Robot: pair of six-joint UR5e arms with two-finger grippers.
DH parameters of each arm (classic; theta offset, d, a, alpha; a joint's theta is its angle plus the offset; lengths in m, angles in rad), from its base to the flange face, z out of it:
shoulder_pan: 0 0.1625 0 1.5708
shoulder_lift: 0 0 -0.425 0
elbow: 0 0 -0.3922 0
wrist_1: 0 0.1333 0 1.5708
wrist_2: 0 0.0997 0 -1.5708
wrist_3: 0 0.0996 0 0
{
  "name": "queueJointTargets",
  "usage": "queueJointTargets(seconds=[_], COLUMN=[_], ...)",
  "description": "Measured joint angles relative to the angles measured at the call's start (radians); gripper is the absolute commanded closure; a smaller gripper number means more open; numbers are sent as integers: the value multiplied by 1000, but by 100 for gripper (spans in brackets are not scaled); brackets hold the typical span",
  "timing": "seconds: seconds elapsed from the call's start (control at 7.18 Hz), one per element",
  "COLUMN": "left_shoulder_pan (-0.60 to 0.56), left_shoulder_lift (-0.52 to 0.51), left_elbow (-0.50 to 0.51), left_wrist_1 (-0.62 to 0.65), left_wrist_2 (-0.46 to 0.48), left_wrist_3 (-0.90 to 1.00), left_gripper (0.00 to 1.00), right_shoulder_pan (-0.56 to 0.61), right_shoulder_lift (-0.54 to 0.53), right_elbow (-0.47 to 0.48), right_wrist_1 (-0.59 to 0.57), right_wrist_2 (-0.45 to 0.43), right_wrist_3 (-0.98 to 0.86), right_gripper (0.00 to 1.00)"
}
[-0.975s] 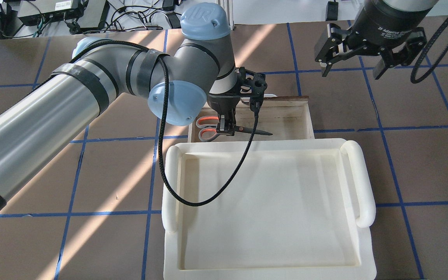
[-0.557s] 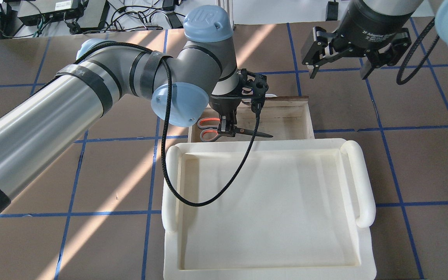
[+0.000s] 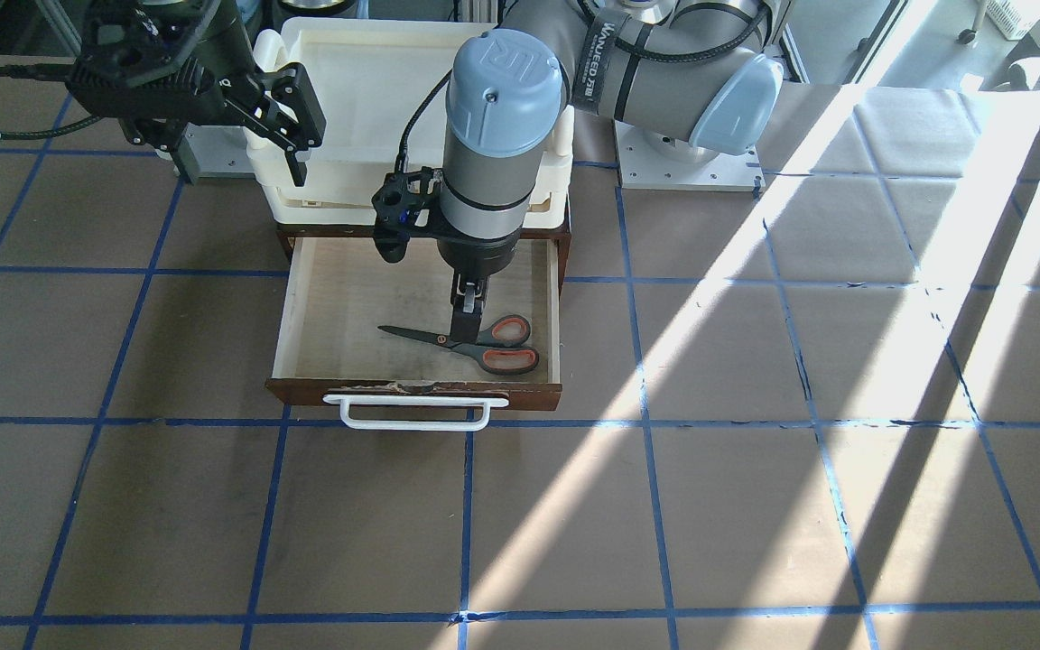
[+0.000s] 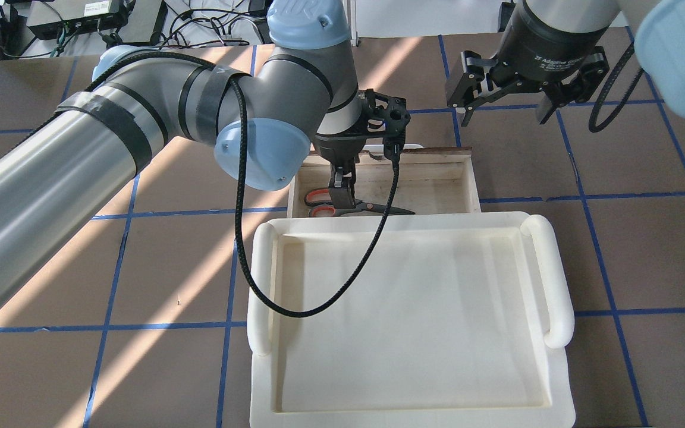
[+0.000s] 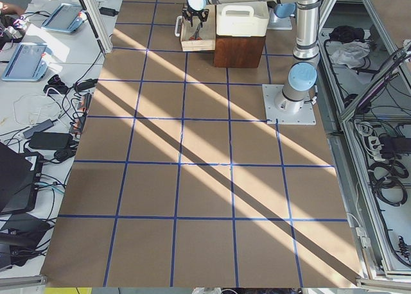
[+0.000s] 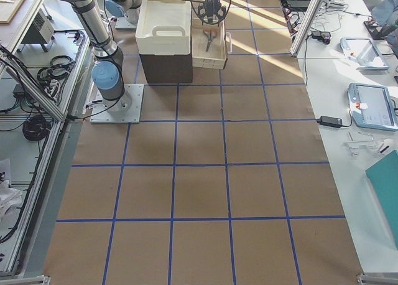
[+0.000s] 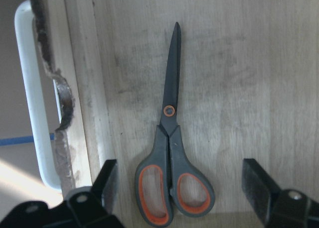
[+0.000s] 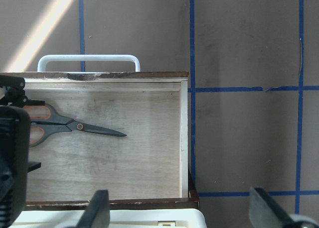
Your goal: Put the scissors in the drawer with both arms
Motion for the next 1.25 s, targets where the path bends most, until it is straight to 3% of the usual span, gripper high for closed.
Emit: queueJointTargets(seconds=[0.42, 0.56, 0.84, 1.25], left_shoulder_pan=[36, 62, 154, 289], left_shoulder_lift=[81, 109, 160, 237], left_elbow=[5, 6, 8, 2], left_wrist_1=[-26, -45, -105, -190], left_wrist_2=[12, 20, 32, 52], left_wrist_3=[-279, -430, -698, -923], left_gripper=[9, 0, 0, 0], right_shoulder_pan=[0, 0, 0, 0], right_shoulder_lift=[-2, -1, -1, 0], right_elbow=[0, 1, 1, 1], right_wrist_1=[8, 8, 8, 10], right_wrist_2=[-29, -35, -34, -32], right_wrist_3=[-12, -13, -14, -14], right_gripper=[0, 0, 0, 0])
